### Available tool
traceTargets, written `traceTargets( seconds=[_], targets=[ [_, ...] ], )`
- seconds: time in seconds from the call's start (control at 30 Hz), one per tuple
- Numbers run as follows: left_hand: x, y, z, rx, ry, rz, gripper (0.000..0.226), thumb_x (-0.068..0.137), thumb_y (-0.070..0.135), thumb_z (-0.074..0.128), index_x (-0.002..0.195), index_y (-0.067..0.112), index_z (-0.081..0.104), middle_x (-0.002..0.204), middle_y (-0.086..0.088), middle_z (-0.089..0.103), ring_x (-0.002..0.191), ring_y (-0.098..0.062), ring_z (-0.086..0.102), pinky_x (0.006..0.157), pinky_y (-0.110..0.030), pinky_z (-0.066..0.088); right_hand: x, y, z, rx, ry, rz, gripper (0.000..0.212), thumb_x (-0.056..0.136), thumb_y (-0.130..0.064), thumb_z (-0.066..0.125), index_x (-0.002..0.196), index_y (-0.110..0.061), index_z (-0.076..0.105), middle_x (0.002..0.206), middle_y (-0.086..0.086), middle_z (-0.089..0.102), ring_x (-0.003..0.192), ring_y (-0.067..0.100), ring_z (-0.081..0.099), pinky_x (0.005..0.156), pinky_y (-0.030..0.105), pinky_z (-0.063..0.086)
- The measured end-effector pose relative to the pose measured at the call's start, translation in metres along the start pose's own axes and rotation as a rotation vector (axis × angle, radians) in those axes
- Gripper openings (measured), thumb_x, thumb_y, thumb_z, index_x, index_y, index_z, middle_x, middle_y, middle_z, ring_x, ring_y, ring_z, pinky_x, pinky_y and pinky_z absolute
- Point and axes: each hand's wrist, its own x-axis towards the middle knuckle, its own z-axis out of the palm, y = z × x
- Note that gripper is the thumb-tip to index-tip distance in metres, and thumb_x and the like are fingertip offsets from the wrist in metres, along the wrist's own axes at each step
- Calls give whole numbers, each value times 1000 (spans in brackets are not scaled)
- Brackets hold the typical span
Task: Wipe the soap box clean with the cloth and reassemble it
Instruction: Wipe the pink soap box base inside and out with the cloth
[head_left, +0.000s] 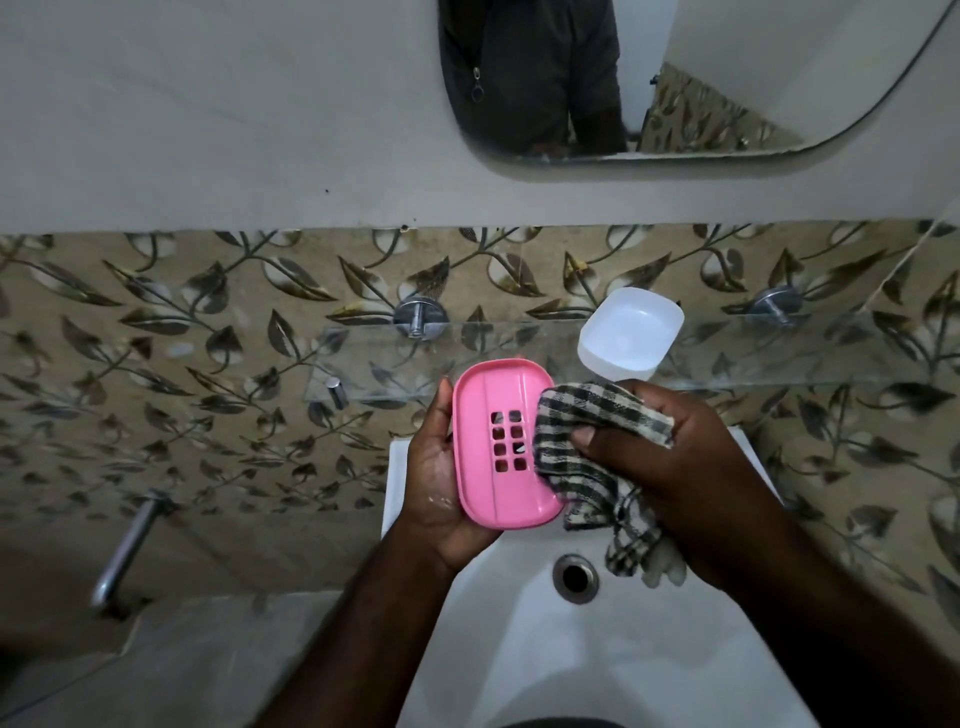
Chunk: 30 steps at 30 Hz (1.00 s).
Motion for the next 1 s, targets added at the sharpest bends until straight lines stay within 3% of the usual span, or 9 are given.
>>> traceTargets(
  seconds=[0.13,0.23,0.3,0.43,0.53,0.6,0.77,0.87,1.0],
  targets=[
    [3,-5,0,-37,13,-14,81,87,67,40,128,-1,58,120,-23,62,106,-36,60,101,-47,38,-4,-5,1,-24,15,-19,22,86,3,66,95,-15,75,84,4,78,76,17,76,67,27,59],
    [6,-7,1,-27,48,12,77,87,67,40,122,3,65,120,-21,64,106,-35,62,106,-49,36,-4,-7,9,-372,98,-176,12,86,-8,72,86,-19,74,64,-8,72,53,3,67,45,18,49],
    [5,-9,6,19,55,6,75,86,68,38,115,7,70,116,-19,67,100,-33,66,95,-49,47,1,-7,15,-611,144,-315,4,84,-17,72,86,-20,74,67,-7,72,60,6,68,54,28,54],
    [2,-15,11,124,63,19,62,87,61,38,111,15,73,110,-12,72,96,-27,70,81,-39,54,11,-8,33,-926,190,-419,26,79,-34,57,96,-21,73,84,-2,71,75,19,68,66,29,52],
    [0,-12,7,80,49,61,60,89,58,42,100,10,76,101,-14,73,92,-26,71,77,-35,57,6,-3,47,-952,-21,-553,35,78,-23,62,111,-20,73,104,4,70,86,23,69,75,36,57],
    [-1,-5,2,39,56,57,66,88,61,42,94,5,76,94,-16,73,85,-28,72,73,-35,59,5,5,43,-1022,-154,-585,38,74,-17,66,111,-24,73,100,3,68,81,25,66,66,38,57],
    [0,-8,0,68,228,-4,84,77,69,52,130,4,57,134,-26,55,115,-39,57,93,-46,50,2,23,16,-1176,-480,-672,40,69,-10,54,99,-26,76,96,-1,70,85,24,67,63,35,57],
    [4,-13,5,44,203,-34,84,77,69,51,127,2,58,118,-25,64,98,-37,65,77,-40,56,5,28,7,-1289,-416,-868,36,79,-11,44,96,-18,76,96,4,73,78,28,66,58,35,54],
    [5,-14,15,-11,117,-42,76,83,66,49,110,-3,68,87,-20,69,73,-32,70,62,-36,59,13,34,2,-1320,-135,-1055,21,94,-8,55,97,-9,76,97,11,73,78,31,65,63,36,50]
  ],
)
